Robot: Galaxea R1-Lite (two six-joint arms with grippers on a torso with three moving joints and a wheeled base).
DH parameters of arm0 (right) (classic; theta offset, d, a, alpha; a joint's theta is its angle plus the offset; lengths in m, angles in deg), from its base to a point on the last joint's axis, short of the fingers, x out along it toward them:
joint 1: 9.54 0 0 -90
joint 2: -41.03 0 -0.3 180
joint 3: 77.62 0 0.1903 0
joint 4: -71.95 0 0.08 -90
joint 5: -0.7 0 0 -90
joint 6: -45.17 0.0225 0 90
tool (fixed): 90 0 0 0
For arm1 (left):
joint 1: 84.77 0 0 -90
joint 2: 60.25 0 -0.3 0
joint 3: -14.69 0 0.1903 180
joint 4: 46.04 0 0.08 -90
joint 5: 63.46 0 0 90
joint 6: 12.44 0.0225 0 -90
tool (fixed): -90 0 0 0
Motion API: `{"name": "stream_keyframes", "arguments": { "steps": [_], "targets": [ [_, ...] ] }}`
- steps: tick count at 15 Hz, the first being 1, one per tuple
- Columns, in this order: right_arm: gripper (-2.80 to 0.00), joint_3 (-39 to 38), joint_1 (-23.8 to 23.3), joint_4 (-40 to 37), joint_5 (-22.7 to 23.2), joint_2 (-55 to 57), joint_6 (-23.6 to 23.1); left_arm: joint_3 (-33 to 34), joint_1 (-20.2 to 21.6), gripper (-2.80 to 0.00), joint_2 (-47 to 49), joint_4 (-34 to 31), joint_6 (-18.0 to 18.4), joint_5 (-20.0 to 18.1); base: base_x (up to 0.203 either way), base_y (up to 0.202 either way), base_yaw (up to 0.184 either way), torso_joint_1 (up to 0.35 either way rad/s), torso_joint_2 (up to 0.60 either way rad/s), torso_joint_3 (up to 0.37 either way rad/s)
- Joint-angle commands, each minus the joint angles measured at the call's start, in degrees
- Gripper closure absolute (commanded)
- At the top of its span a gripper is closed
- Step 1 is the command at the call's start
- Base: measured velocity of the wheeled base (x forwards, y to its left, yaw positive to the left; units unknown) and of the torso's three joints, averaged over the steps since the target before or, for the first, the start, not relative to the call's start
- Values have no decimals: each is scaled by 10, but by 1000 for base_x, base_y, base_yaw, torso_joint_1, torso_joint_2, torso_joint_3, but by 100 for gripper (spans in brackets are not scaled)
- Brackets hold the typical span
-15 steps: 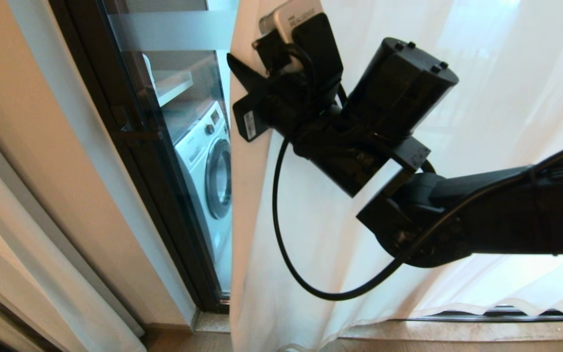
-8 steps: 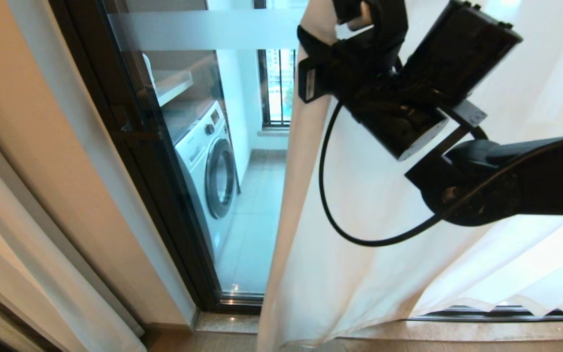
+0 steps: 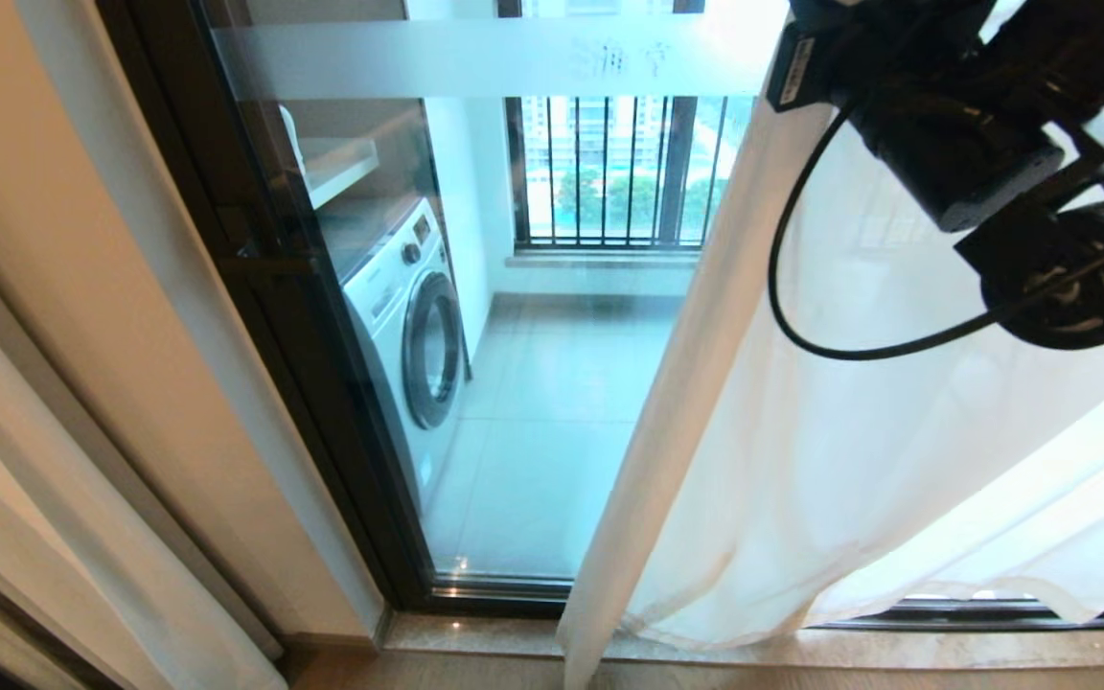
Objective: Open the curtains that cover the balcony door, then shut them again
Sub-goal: Close the inner curtains on both sides
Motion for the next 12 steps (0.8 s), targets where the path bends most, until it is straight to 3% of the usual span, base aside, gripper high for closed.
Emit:
{"name": "stream_keyframes", "arguments": {
  "steps": [1, 3, 4, 12],
  "targets": [
    [0, 0, -28, 3, -1, -10, 0, 0, 0, 0, 0, 0, 0, 0, 0, 0, 0, 0, 0, 0],
    [0, -1, -37, 0, -1, -11, 2, 0, 0, 0, 0, 0, 0, 0, 0, 0, 0, 0, 0, 0],
    [-280, -1, -40, 0, -1, -11, 4, 0, 0, 0, 0, 0, 0, 0, 0, 0, 0, 0, 0, 0],
    [-280, -10, -45, 7, -1, -14, 9, 0, -1, 0, 0, 0, 0, 0, 0, 0, 0, 0, 0, 0]
  ]
}}
